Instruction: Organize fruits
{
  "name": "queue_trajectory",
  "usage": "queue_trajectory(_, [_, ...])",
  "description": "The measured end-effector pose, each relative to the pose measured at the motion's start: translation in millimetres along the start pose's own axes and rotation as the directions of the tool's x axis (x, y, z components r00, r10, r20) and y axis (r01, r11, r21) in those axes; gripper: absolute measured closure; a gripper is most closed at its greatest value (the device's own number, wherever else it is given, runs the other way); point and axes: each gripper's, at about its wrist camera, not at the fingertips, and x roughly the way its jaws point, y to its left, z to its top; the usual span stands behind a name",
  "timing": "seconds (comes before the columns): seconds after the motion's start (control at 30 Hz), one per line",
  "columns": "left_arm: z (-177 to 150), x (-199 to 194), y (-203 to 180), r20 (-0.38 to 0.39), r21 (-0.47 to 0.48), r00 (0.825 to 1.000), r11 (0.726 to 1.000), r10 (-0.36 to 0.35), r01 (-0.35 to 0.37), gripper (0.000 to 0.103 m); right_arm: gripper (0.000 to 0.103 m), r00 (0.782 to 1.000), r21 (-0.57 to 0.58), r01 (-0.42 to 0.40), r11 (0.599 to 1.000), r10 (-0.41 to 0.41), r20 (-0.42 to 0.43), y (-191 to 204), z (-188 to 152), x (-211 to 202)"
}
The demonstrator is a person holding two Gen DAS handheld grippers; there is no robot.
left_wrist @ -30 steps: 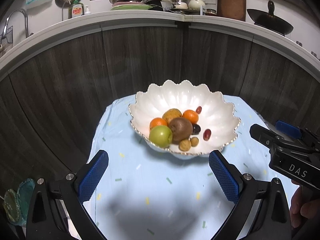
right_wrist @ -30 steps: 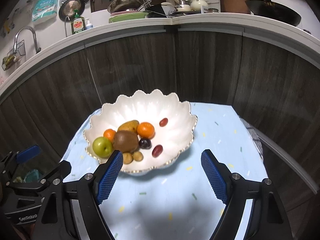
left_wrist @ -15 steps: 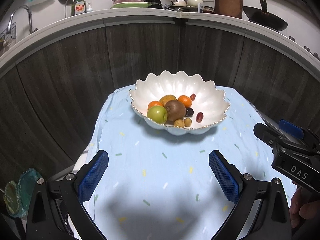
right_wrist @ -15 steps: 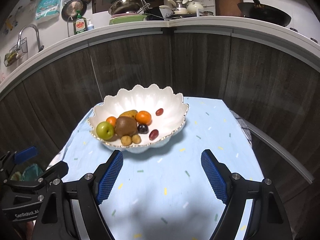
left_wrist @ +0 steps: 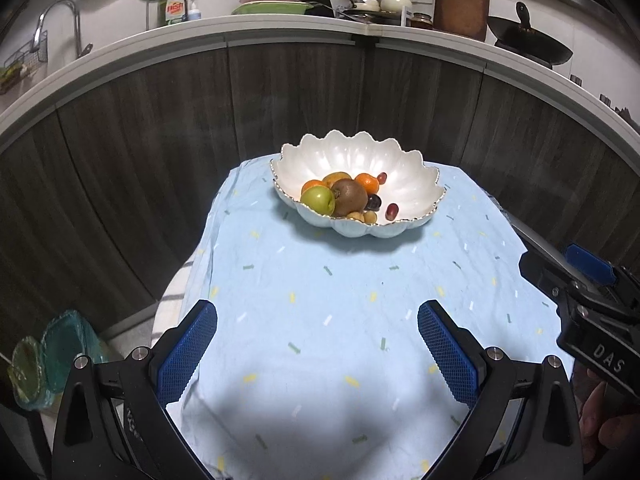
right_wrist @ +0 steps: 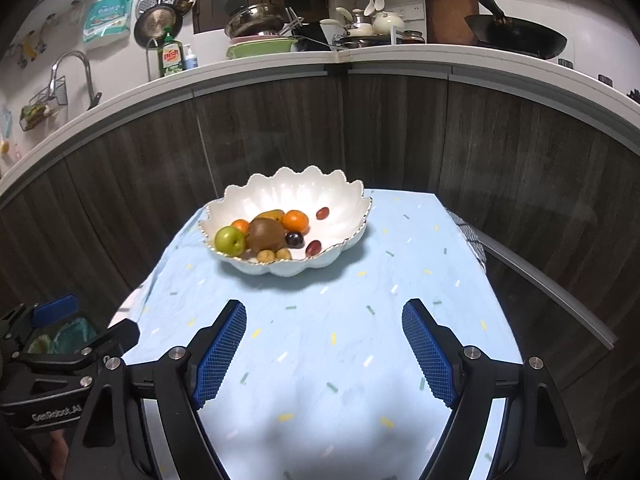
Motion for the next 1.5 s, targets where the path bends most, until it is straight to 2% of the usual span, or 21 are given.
queue_trajectory(0.4, [-17.7, -23.7, 10.0, -0.009, -0.019, 0.999, 0.999, 0.045, -0.045, 0.001, 0.018, 1.000, 0.000, 0.003, 1.000, -0.003, 0.001, 8.3, -16.8, -34.2])
queue_trajectory(0.63, [-25.1, -35.2, 14.0, -0.006, -0.031, 0.999, 0.998, 0.050, -0.051, 0.001, 0.018, 0.999, 0.005, 0.023, 1.000, -0.023, 0.029, 8.0, -20.3, -51.2])
queue_trajectory(0.97, [-29.3, -48.1, 13.5, 0.026, -0.032, 0.998, 0.998, 0.061, -0.060, 0.001, 0.018, 0.998, 0.010, 0.027, 1.000, -0.028, 0.048, 7.1, -22.5, -61.3])
queue_trajectory(1.5, [-29.2, -50.2, 9.7, 0.026, -0.014, 0.998, 0.998, 0.065, -0.064, 0.001, 0.017, 0.998, 0.022, 0.028, 0.999, -0.029, 0.051, 3.2, -22.3, -60.9])
